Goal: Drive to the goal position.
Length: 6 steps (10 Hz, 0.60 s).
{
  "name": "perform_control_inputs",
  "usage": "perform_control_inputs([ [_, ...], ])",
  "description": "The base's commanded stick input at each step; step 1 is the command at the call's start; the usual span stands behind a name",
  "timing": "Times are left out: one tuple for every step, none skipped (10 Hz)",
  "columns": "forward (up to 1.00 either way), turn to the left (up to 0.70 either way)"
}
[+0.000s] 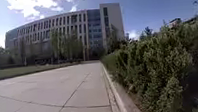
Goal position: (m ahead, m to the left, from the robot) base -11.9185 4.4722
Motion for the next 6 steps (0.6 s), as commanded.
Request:
perform_control_inputs([
  [0.04, 0.0],
  [0.04, 0.0],
  [0.04, 0.0],
  [0.04, 0.0],
  [0.04, 0.0],
  [0.05, 0.0],
])
